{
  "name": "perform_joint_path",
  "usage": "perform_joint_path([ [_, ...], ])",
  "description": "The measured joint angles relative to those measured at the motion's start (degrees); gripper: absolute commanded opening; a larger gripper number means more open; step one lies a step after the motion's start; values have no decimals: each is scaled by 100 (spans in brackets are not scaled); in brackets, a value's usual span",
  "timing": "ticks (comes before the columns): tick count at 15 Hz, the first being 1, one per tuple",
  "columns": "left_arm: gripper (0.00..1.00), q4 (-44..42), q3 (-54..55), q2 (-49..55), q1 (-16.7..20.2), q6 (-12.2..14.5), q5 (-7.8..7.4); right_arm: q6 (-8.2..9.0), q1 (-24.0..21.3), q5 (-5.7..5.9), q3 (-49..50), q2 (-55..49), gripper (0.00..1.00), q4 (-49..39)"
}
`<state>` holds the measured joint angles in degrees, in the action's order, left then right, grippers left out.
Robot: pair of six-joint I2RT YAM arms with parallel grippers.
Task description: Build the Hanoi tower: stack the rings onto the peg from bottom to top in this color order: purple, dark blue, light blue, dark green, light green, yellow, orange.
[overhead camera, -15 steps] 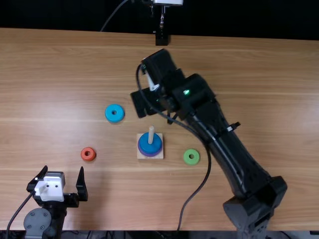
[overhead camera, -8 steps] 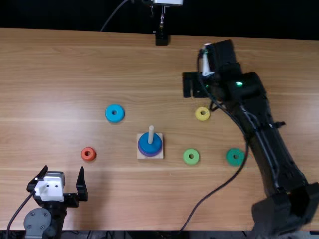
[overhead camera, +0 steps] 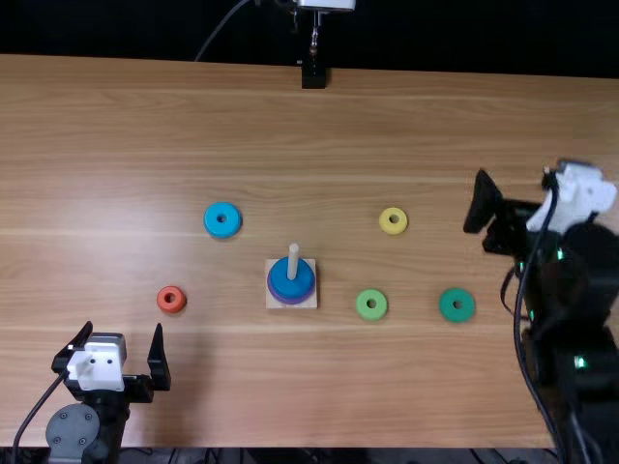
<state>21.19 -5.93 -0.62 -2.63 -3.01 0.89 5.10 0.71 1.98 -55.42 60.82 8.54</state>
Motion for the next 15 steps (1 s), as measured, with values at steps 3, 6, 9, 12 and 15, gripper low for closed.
perform_joint_path([
  [3,100,2,0,0,0,-2,2,-551,-177,-50,1753,-1786,100,-640],
  [6,100,0,0,0,0,-2,2,-717,-190,-286,2894,-3314,100,-634],
  [9,100,-2,0,0,0,0,2,-754,-286,-350,3823,-4610,100,-463],
  [12,100,2,0,0,0,-2,4,-767,-286,-372,4428,-5178,100,-376],
  [15,100,2,-2,0,0,0,2,-782,-326,-385,4863,-5713,100,-232],
])
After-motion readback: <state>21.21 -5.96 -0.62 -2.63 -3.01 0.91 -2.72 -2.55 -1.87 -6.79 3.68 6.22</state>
